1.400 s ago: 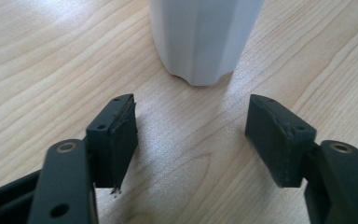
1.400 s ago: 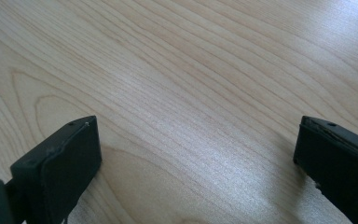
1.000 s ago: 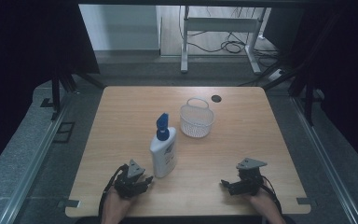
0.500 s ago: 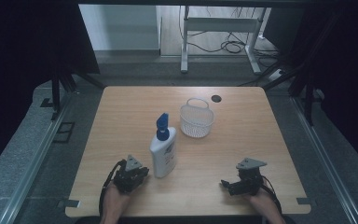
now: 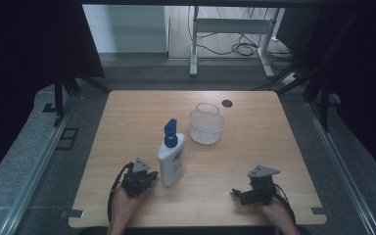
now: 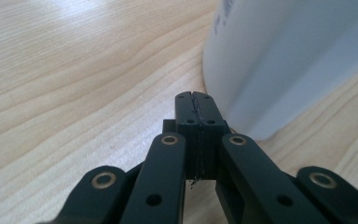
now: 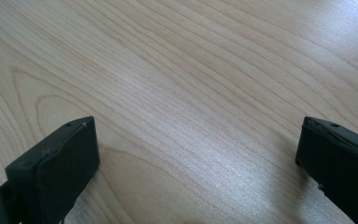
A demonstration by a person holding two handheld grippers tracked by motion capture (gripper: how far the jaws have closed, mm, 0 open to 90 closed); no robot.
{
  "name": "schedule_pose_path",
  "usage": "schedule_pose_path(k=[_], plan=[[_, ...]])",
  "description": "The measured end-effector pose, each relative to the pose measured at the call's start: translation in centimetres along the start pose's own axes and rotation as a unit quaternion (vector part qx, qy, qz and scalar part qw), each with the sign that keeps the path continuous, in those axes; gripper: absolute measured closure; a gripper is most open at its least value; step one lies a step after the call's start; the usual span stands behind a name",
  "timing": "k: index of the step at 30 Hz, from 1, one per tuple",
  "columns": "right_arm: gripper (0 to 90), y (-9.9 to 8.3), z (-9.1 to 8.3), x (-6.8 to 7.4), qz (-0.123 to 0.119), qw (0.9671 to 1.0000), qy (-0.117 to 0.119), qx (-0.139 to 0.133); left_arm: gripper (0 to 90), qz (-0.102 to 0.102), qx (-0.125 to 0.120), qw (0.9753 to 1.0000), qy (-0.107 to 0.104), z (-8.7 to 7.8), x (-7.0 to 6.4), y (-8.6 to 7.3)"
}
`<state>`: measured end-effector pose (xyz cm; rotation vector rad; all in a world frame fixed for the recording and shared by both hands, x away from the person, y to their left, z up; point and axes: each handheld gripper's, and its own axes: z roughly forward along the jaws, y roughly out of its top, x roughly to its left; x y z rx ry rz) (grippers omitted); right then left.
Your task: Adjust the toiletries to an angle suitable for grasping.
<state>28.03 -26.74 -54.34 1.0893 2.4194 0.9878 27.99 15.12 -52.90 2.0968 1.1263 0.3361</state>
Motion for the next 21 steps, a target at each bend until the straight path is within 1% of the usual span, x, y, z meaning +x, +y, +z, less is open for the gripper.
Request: schedule_pose_path(k=[8,14,21], plan=[[0.0,0.0,0.0,0.0,-0.001,1.0000,0.001,0.000,89.3,-0.005,-0.010,0.9999,-0.009,0.5,0.3,0.4],[0.0,0.0,0.0,0.0,-0.001,1.0000,0.001,0.000,89.3,0.000,-0.008,0.9999,-0.014,1.0,0.1,0.6],[0.0,0.0,0.0,0.0,-0.001,1.0000,0.001,0.000,89.3,0.003,-0.005,0.9998,-0.020,1.2,-0.3,0.6]])
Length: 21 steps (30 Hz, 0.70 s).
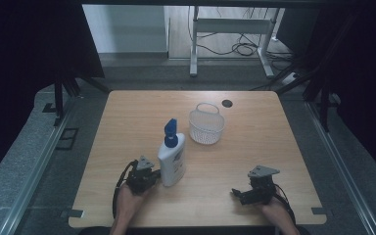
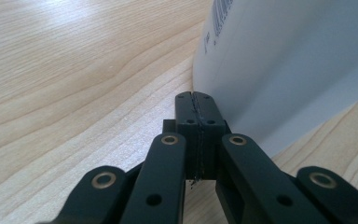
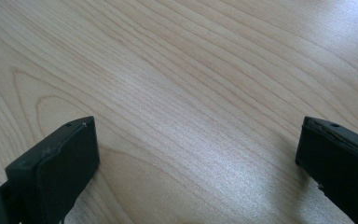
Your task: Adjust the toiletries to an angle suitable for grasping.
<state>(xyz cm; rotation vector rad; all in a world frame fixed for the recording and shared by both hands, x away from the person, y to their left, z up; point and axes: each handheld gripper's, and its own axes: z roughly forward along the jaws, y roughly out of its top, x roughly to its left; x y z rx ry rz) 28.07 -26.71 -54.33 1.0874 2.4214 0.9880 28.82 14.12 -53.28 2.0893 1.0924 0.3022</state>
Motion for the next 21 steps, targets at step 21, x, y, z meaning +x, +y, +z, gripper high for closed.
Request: schedule_pose_path(k=[21], plan=[[0.0,0.0,0.0,0.0,0.000,1.0000,0.000,0.000,89.3,0.019,0.015,0.9995,-0.020,0.9,-2.2,-0.1]])
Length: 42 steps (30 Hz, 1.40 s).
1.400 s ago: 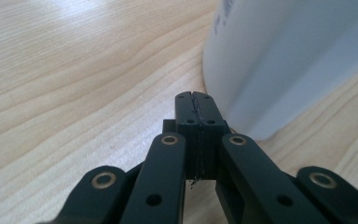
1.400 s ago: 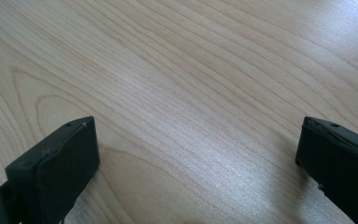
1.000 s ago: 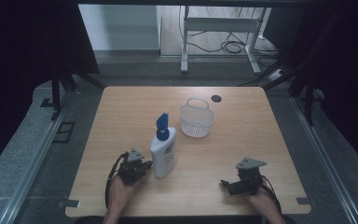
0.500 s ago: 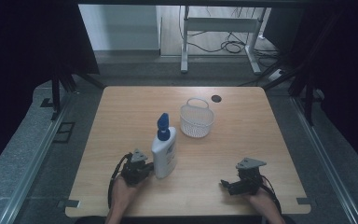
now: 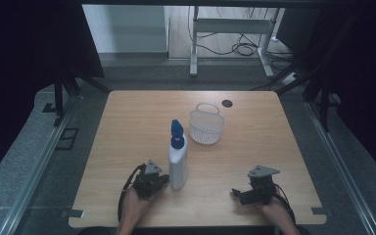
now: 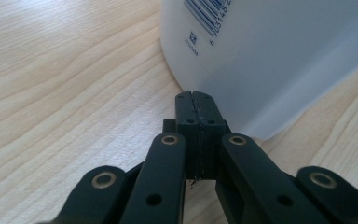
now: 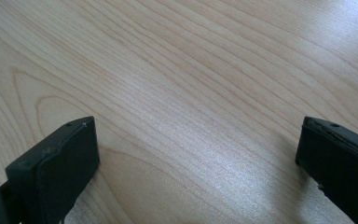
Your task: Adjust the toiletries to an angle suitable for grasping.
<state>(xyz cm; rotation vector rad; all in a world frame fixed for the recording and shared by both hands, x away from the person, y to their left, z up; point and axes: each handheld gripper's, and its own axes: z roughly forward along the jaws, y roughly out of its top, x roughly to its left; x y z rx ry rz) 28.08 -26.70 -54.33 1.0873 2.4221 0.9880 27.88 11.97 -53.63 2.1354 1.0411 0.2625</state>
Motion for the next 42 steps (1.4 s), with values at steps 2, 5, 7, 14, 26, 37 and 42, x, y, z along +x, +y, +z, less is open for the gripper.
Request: schedule_pose_path(k=[2,5,7,14,26,37,42], plan=[[0.0,0.0,0.0,0.0,0.000,1.0000,0.000,0.000,89.3,0.000,0.001,1.0000,-0.001,0.0,-0.1,0.0],[0.0,0.0,0.0,0.0,0.000,1.0000,0.000,0.000,89.3,0.003,0.002,1.0000,-0.003,0.0,-0.4,0.0],[0.0,0.0,0.0,0.0,0.000,1.0000,0.000,0.000,89.3,0.004,0.002,1.0000,-0.004,0.0,-0.5,0.0],[0.0,0.0,0.0,0.0,0.000,1.0000,0.000,0.000,89.3,0.009,-0.001,0.9999,-0.011,-0.1,-1.1,0.1],[0.0,0.0,0.0,0.0,0.000,1.0000,0.000,0.000,89.3,0.019,-0.007,0.9995,-0.026,-0.1,-2.0,0.5],[0.0,0.0,0.0,0.0,0.000,1.0000,0.000,0.000,89.3,0.029,-0.011,0.9988,-0.037,0.0,-2.8,0.9],[0.0,0.0,0.0,0.0,0.000,1.0000,0.000,0.000,89.3,0.034,-0.012,0.9985,-0.042,0.2,-3.1,1.2]])
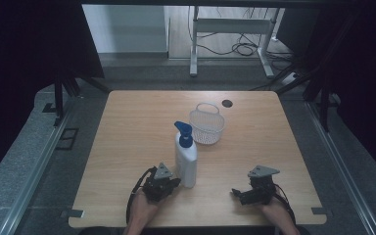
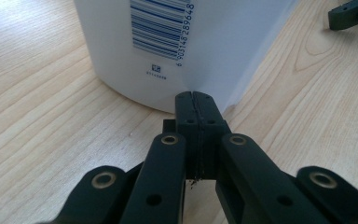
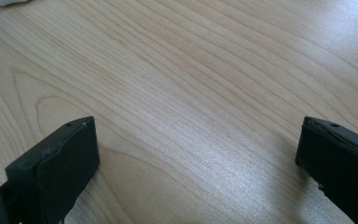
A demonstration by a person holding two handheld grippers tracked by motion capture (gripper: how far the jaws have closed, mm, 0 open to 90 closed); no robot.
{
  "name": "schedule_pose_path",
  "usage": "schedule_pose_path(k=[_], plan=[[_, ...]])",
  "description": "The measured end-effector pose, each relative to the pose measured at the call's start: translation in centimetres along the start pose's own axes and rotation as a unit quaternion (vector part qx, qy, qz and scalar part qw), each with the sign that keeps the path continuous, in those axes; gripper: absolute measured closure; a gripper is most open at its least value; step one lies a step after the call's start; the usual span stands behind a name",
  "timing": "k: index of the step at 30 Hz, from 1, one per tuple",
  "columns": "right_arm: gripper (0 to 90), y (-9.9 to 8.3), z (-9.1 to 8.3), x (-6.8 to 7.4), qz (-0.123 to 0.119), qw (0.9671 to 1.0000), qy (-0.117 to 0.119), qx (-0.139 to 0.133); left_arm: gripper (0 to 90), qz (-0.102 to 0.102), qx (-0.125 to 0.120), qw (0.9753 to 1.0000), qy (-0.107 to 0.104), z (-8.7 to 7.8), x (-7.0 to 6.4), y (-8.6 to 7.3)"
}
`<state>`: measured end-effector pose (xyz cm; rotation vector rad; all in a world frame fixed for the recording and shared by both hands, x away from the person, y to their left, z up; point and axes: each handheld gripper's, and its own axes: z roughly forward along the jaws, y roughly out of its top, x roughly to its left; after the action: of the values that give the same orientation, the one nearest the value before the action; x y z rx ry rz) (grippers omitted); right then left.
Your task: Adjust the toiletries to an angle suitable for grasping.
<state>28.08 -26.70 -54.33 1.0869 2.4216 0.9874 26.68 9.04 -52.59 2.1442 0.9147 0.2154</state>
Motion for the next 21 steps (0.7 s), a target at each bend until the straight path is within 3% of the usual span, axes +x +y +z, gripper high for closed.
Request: schedule_pose_path(k=[21], plan=[[0.0,0.0,0.0,0.0,-0.001,1.0000,0.000,0.000,89.3,0.022,0.003,0.9997,-0.013,0.7,-1.1,1.2]])
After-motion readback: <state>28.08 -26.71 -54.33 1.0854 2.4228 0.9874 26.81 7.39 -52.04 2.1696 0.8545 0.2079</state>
